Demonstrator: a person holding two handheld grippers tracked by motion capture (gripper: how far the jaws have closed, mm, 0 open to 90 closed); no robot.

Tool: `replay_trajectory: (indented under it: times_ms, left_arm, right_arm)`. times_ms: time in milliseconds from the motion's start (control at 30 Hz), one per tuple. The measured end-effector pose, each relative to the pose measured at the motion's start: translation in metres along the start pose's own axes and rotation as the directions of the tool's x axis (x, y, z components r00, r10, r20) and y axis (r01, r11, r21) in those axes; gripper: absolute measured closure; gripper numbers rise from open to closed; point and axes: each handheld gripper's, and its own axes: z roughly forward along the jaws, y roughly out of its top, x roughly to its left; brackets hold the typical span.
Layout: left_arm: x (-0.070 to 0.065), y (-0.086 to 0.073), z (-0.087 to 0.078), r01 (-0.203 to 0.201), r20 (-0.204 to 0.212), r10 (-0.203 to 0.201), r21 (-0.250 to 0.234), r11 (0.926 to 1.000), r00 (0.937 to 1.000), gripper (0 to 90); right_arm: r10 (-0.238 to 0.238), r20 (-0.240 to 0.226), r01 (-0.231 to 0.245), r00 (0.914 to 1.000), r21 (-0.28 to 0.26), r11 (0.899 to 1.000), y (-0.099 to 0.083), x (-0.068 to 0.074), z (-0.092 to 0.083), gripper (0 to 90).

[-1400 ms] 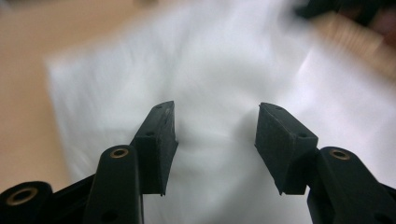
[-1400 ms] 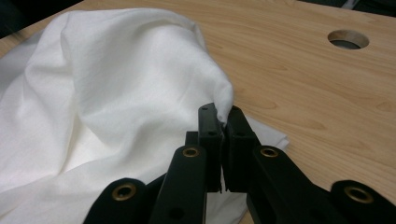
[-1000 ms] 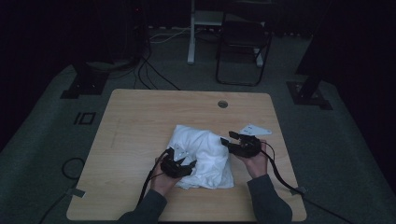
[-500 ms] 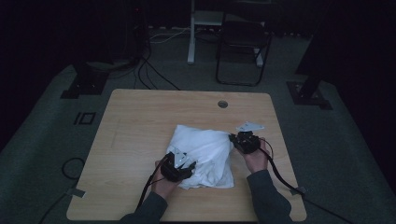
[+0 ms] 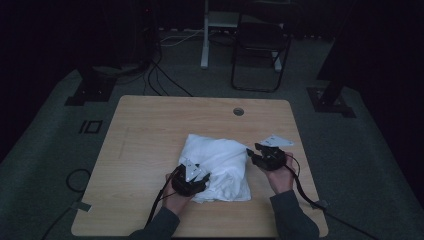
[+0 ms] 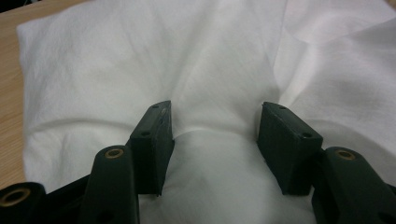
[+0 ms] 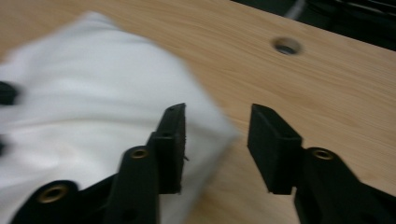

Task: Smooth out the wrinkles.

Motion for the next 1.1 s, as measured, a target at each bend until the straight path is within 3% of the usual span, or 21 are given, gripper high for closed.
replay_trajectory:
  times_ms: [133,200,300,500,600,800,867,900,1000,1033,1067,1100]
  left_arm:
    - [-0.001,0.002,-0.003,0.012,0.001,-0.012,-0.007,0.9999,0.9999,44.2]
    - [-0.001,0.004,-0.004,0.012,0.000,-0.012,-0.008,0.9999,0.9999,43.7]
    - [-0.004,0.005,-0.008,0.005,-0.004,-0.005,-0.011,0.9999,1.0000,42.6]
    - [-0.011,0.006,-0.016,-0.006,0.000,0.006,-0.024,0.9997,1.0000,40.9]
    - [-0.012,0.006,-0.021,0.003,0.018,-0.003,-0.032,0.9995,0.9998,39.9]
    - [-0.011,0.006,-0.034,0.024,0.047,-0.022,-0.046,0.9986,0.9987,40.0]
    - [-0.012,0.005,-0.041,0.018,0.041,-0.016,-0.048,0.9987,0.9990,39.4]
    - [-0.013,0.004,-0.042,0.019,0.039,-0.017,-0.052,0.9985,0.9991,39.2]
    - [-0.013,0.005,-0.048,0.018,0.035,-0.016,-0.068,0.9975,0.9992,38.6]
    - [-0.015,0.008,-0.053,0.009,0.029,-0.006,-0.091,0.9958,0.9996,38.6]
    - [-0.016,0.009,-0.055,0.012,0.034,-0.008,-0.099,0.9950,0.9994,38.9]
    - [-0.017,0.010,-0.055,0.013,0.040,-0.009,-0.107,0.9942,0.9992,39.0]
  right_arm:
    - [-0.035,-0.110,0.033,0.9933,-0.016,0.999,-0.005,0.026,-0.004,51.4]
    - [-0.057,-0.173,0.055,0.9833,-0.020,0.998,-0.010,0.040,-0.003,49.6]
    - [-0.073,-0.223,0.072,0.9720,-0.012,0.997,-0.016,0.053,-0.001,48.2]
    - [-0.076,-0.238,0.099,0.9683,0.084,0.992,-0.037,0.063,0.012,50.1]
    - [-0.065,-0.261,0.096,0.9631,0.108,0.990,-0.048,0.061,0.013,78.9]
    - [-0.074,-0.236,0.103,0.9689,0.113,0.988,-0.055,0.056,0.002,86.8]
    - [-0.109,-0.166,0.135,0.9802,0.155,0.979,-0.060,0.052,-0.005,88.6]
    - [-0.115,-0.125,0.135,0.9855,0.170,0.976,-0.061,0.051,-0.007,88.6]
    - [-0.076,-0.128,0.094,0.9889,0.147,0.985,-0.062,0.047,-0.011,82.6]
    - [-0.059,-0.140,0.077,0.9884,0.126,0.989,-0.061,0.046,-0.014,76.2]
    - [-0.045,-0.169,0.053,0.9845,0.041,0.998,-0.055,0.049,-0.022,60.2]
    - [-0.036,-0.191,0.042,0.9810,0.029,0.999,-0.052,0.051,-0.023,55.9]
